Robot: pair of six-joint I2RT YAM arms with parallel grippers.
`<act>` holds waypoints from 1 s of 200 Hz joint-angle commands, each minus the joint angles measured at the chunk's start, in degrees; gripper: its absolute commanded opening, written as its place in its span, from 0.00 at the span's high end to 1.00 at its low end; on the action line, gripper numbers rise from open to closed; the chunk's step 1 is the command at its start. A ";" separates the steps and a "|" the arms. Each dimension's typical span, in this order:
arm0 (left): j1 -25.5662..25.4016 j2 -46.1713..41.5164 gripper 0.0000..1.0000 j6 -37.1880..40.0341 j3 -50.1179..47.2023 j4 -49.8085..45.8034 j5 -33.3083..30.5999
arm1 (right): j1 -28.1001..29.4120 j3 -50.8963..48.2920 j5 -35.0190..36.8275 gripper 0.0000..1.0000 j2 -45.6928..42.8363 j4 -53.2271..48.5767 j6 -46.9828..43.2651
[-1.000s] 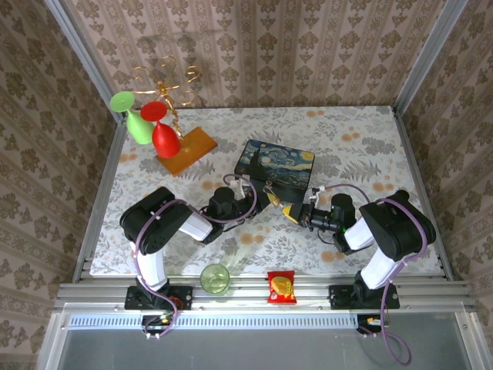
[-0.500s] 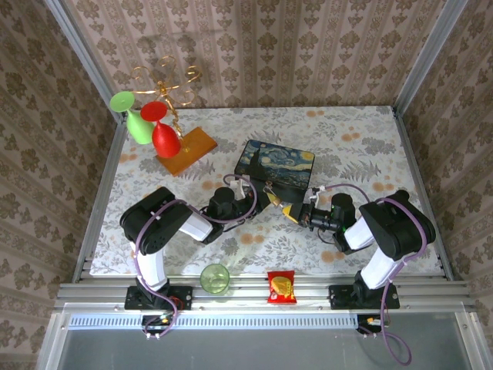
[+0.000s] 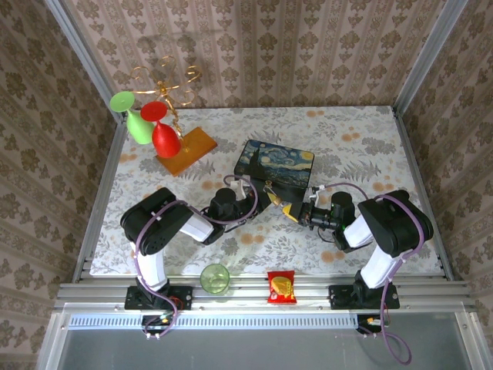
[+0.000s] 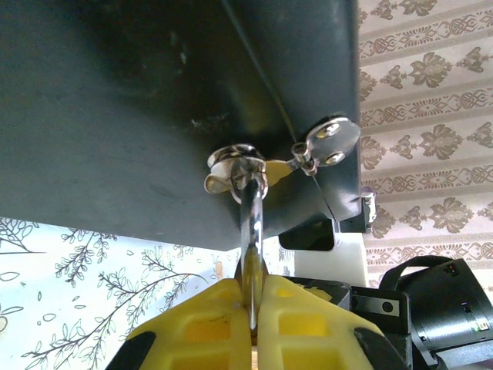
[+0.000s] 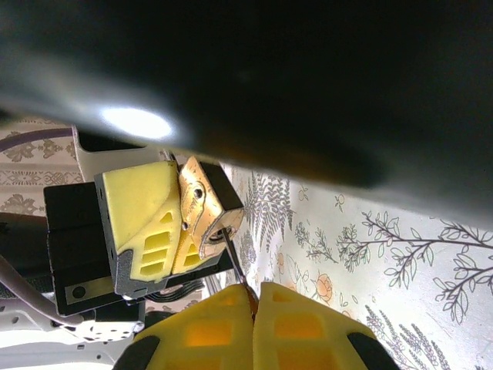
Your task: Unlock the padlock with the key
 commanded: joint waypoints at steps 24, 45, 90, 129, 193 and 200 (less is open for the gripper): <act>-2.97 -1.37 1.00 -1.01 1.41 5.70 5.78 | -2.21 0.51 1.17 1.00 -2.67 2.33 1.07; -4.01 -0.53 1.00 -0.87 1.45 5.74 6.01 | -2.28 1.07 1.18 1.00 -3.52 2.18 1.75; -5.12 1.18 1.00 -0.95 2.89 6.19 6.17 | -2.34 1.75 -0.37 1.00 -1.99 2.38 3.06; -5.96 1.08 1.00 -1.63 4.03 6.33 5.35 | -2.10 0.38 1.69 1.00 -2.36 2.66 3.06; -9.00 4.26 1.00 -1.65 2.25 6.36 -4.86 | 9.94 -2.10 21.93 1.00 -23.84 -17.32 -8.12; -9.26 4.29 1.00 -1.14 2.39 6.15 -5.23 | 10.25 -1.79 22.33 1.00 -25.79 -20.78 -9.31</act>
